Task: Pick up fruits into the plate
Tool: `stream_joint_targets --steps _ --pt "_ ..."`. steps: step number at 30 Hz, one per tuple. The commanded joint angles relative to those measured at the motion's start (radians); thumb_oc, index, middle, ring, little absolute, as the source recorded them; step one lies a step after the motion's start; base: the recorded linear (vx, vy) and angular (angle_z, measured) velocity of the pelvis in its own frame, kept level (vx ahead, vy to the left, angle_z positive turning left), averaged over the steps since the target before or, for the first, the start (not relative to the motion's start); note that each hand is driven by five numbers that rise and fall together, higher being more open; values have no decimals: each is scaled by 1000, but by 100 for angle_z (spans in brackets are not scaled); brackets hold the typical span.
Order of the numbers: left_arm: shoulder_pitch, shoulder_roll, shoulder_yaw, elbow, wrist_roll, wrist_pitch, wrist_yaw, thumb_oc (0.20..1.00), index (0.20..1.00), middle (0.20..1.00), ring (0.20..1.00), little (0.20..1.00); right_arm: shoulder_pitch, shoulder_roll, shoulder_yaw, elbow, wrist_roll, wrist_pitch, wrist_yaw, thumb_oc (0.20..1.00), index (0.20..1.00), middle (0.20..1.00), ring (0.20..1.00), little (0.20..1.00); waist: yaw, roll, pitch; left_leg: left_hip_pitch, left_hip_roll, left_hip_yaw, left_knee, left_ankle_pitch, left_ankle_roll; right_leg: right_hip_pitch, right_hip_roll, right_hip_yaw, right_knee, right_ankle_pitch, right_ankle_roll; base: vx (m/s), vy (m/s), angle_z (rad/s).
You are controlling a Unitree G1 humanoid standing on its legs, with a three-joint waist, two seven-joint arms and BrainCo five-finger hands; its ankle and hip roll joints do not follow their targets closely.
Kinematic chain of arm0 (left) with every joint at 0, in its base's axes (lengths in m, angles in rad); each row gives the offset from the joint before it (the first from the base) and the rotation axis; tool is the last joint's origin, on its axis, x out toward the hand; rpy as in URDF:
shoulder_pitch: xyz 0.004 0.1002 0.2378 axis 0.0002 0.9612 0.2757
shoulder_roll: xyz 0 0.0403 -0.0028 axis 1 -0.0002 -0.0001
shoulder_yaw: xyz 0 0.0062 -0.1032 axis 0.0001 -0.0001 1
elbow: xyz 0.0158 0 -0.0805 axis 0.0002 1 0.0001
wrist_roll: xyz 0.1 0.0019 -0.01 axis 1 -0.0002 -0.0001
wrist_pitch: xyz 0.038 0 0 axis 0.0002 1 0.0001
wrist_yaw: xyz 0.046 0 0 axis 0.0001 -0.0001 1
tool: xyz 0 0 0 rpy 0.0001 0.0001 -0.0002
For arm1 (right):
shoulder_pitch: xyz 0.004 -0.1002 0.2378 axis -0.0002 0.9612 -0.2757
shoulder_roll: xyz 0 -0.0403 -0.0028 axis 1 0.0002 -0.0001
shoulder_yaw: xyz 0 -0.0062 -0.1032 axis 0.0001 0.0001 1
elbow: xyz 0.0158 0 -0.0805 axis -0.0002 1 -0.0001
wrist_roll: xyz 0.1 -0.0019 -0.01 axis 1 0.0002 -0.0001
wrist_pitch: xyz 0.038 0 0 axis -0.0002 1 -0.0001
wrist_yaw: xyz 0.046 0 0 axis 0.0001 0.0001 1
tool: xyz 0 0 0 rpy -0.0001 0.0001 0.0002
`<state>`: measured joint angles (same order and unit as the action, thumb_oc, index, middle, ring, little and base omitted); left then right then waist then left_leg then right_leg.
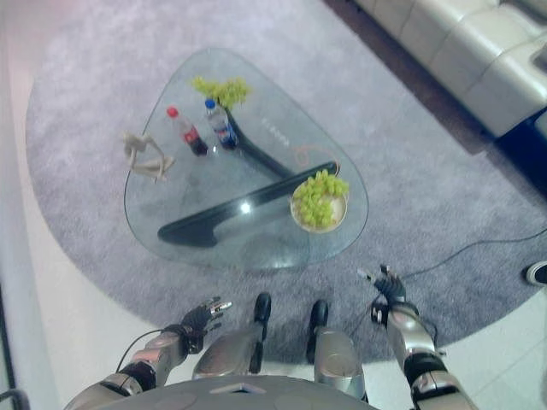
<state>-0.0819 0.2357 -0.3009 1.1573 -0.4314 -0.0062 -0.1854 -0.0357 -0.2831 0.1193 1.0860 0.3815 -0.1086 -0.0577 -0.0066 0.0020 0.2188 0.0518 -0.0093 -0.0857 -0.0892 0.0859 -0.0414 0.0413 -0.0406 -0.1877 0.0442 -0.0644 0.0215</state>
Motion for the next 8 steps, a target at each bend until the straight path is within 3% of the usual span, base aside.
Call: stream_joint_targets --steps 1,6,8 --pt "19 -25 45 73 127 39 -11 1000 1000 1000 1000 1000 11 14 -21 96 -34 -5 132 1000 1000 1000 1000 1000 -2 11 -48 48 -47 119 55 -175 49 -13 -16 99 12 13 52 54 5 -15" --pt "40 -34 62 92 167 59 -10 1000 1000 1000 1000 1000 59 25 -62 202 -45 78 107 1000 1000 1000 1000 1000 -15 16 -72 95 -45 136 19 -179 52 31 -8 112 -24 18 53 31 7 -12" --pt "47 -37 70 93 170 71 8 1000 1000 1000 1000 1000 72 31 -82 218 -31 62 129 1000 1000 1000 1000 1000 -21 20 -82 110 -45 138 13 -184 53 46 -5 119 -31 17 53 28 15 -30"
